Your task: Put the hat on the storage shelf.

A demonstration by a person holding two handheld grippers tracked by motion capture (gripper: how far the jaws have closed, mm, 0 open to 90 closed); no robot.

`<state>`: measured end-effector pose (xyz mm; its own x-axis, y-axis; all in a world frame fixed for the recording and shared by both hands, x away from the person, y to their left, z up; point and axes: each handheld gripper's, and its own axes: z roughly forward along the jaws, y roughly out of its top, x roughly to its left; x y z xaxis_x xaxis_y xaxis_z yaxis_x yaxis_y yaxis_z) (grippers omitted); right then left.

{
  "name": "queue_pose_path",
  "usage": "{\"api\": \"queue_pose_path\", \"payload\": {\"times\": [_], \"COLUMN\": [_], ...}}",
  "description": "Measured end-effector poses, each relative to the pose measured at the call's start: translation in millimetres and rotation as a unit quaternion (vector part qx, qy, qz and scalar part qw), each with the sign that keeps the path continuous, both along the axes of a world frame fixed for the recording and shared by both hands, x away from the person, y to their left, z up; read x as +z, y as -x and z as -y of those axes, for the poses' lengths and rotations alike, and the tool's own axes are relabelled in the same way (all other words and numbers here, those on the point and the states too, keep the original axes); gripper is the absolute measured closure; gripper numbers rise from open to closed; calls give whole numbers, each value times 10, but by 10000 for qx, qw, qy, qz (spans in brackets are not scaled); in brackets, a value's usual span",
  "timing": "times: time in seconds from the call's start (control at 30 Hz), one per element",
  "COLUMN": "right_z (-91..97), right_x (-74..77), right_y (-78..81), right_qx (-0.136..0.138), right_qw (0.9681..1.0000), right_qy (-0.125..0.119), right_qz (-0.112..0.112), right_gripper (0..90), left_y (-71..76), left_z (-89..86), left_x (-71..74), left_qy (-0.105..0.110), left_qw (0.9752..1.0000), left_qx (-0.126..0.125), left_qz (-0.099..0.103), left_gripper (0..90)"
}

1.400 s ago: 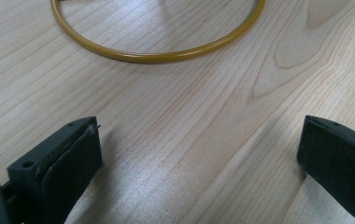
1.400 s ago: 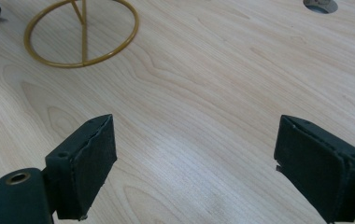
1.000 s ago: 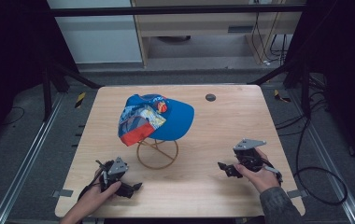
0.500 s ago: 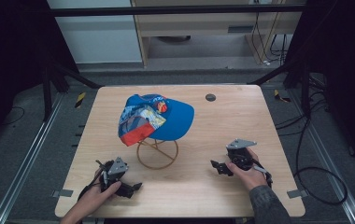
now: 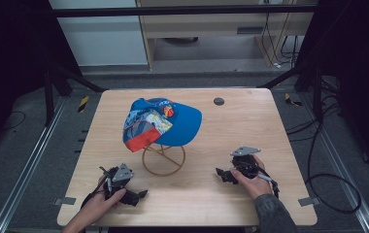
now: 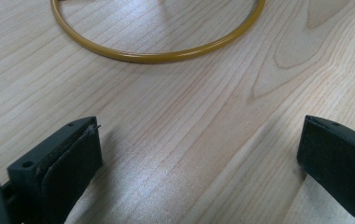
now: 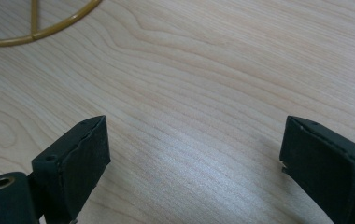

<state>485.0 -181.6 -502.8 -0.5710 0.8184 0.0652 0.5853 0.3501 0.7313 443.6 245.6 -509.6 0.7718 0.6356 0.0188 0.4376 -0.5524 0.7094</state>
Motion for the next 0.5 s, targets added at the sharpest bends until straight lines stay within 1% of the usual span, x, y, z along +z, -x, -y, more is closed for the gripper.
{"api": "queue_pose_path", "payload": {"times": [0.1,0.17,0.23,0.33,0.4,0.5], "right_z": [-17,-28,-31,-54,-78,-81], "right_x": [-46,-57,-63,-86,-89,-91], "right_y": [0,15,22,47,58,68], "right_qx": [-6,-60,-52,-96,-126,-177], "right_qw": [10000,9999,9999,9996,9993,9991], "right_qy": [78,82,103,181,295,301], "right_qz": [-22,20,59,186,206,224], "right_gripper": [83,82,82,77,73,73], "left_y": [0,0,0,0,0,1], "left_z": [0,0,0,0,0,0], "left_x": [0,0,0,0,0,0], "left_qy": [-2,-1,0,-1,0,-1], "left_qw": [10000,10000,10000,10000,10000,10000], "left_qx": [-1,0,1,0,0,0], "left_qz": [-1,0,0,-1,1,1], "left_gripper": [0,0,0,0,0,0]}}
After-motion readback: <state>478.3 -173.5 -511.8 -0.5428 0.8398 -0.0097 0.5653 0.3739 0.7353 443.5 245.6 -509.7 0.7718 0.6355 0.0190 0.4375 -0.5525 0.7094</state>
